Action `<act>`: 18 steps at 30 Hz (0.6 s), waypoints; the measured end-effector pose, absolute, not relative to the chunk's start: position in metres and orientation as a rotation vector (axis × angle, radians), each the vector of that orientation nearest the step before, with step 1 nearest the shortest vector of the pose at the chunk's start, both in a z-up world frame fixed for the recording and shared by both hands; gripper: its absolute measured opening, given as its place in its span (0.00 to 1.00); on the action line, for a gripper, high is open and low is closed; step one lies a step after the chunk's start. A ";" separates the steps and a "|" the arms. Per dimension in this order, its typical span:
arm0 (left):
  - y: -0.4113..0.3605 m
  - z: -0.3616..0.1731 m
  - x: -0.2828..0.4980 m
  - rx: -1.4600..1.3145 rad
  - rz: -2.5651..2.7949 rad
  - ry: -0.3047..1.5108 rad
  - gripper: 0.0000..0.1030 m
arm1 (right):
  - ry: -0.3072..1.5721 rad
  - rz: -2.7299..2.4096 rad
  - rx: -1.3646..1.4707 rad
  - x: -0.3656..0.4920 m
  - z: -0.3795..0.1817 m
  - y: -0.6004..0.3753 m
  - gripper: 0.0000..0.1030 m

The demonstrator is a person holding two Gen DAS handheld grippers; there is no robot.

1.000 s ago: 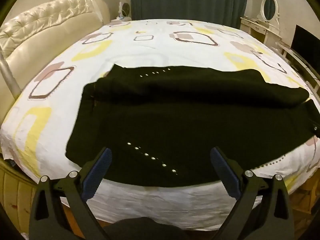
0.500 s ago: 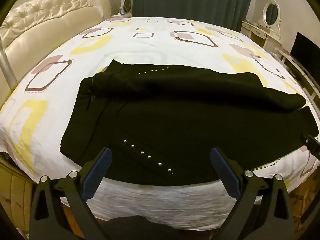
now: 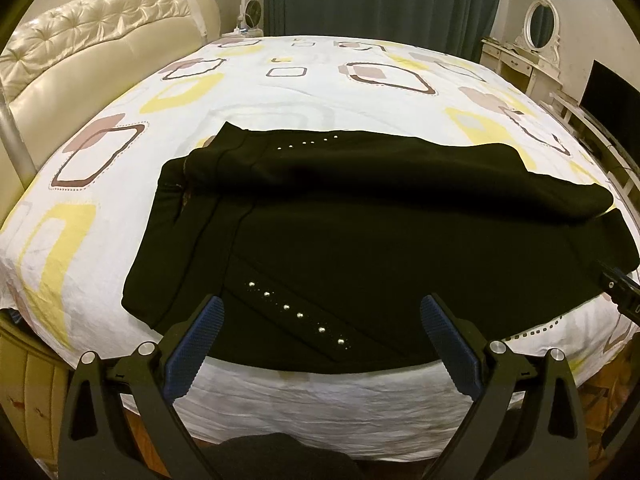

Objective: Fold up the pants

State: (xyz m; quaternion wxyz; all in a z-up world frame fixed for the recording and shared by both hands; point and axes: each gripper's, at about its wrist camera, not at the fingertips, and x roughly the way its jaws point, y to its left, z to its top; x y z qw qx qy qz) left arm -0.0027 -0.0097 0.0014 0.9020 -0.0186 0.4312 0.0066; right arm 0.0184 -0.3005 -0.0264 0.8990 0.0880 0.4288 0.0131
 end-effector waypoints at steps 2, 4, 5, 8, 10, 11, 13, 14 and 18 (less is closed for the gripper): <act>-0.009 0.001 -0.003 -0.037 0.015 0.890 0.95 | 0.888 0.029 0.179 0.018 -0.027 -0.300 0.98; -0.009 0.002 -0.003 -0.040 0.010 0.889 0.95 | 0.887 0.030 0.177 0.017 -0.027 -0.299 0.98; -0.010 0.002 -0.003 -0.038 0.013 0.889 0.95 | 0.888 0.031 0.177 0.017 -0.027 -0.299 0.98; -0.009 0.002 -0.003 -0.038 0.013 0.888 0.95 | 0.889 0.031 0.177 0.017 -0.027 -0.298 0.98; -0.010 0.002 -0.003 -0.037 0.016 0.887 0.95 | 0.889 0.031 0.176 0.017 -0.027 -0.298 0.98; -0.010 0.002 -0.003 -0.038 0.014 0.887 0.95 | 0.889 0.032 0.176 0.017 -0.027 -0.298 0.98; -0.009 0.003 -0.004 -0.037 0.013 0.886 0.95 | 0.887 0.031 0.176 0.017 -0.027 -0.298 0.98; -0.010 0.002 -0.004 -0.037 0.016 0.885 0.95 | 0.890 0.031 0.176 0.017 -0.027 -0.298 0.98; -0.012 0.003 -0.004 -0.027 0.015 0.881 0.95 | 0.891 0.032 0.176 0.017 -0.028 -0.297 0.98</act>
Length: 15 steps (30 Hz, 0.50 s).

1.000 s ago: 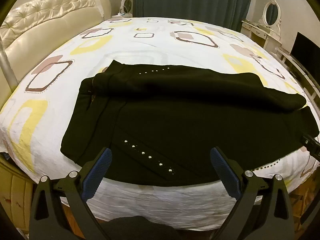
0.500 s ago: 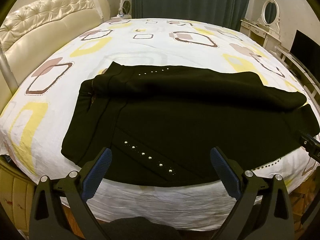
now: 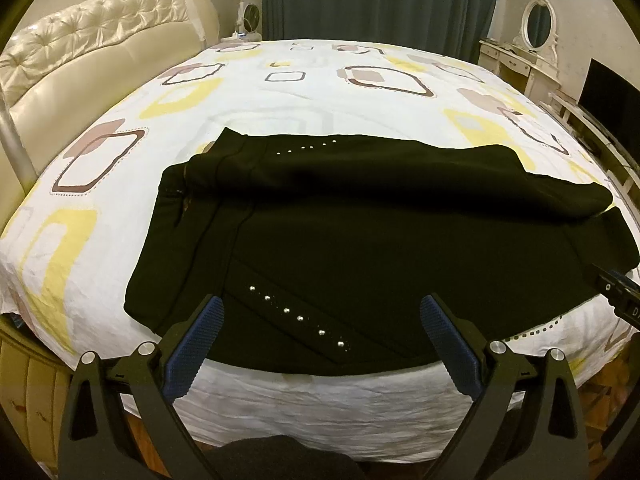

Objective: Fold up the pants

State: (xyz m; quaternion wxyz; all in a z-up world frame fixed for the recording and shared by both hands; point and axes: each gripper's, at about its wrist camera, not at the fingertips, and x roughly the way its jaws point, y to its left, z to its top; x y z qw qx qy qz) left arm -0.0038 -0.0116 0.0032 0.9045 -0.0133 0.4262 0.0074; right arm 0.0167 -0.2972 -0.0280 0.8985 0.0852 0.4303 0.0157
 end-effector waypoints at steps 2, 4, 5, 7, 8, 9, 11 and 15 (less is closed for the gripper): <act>-0.012 0.003 -0.004 -0.028 0.013 0.881 0.95 | 0.890 0.033 0.176 0.017 -0.028 -0.297 0.98; -0.013 0.003 -0.004 -0.026 0.012 0.881 0.95 | 0.891 0.034 0.176 0.017 -0.029 -0.297 0.98; -0.013 0.003 -0.004 -0.024 0.012 0.881 0.95 | 0.891 0.033 0.176 0.017 -0.028 -0.297 0.98; -0.014 0.003 -0.004 -0.025 0.013 0.879 0.95 | 0.891 0.033 0.176 0.016 -0.029 -0.297 0.98; -0.014 0.003 -0.004 -0.025 0.012 0.880 0.95 | 0.891 0.033 0.175 0.016 -0.029 -0.297 0.98; -0.014 0.003 -0.004 -0.024 0.013 0.879 0.95 | 0.891 0.034 0.174 0.016 -0.030 -0.295 0.98; -0.013 0.004 -0.004 -0.025 0.012 0.876 0.95 | 0.892 0.035 0.173 0.016 -0.031 -0.294 0.98; -0.013 0.004 -0.004 -0.026 0.012 0.877 0.95 | 0.893 0.036 0.172 0.015 -0.031 -0.293 0.98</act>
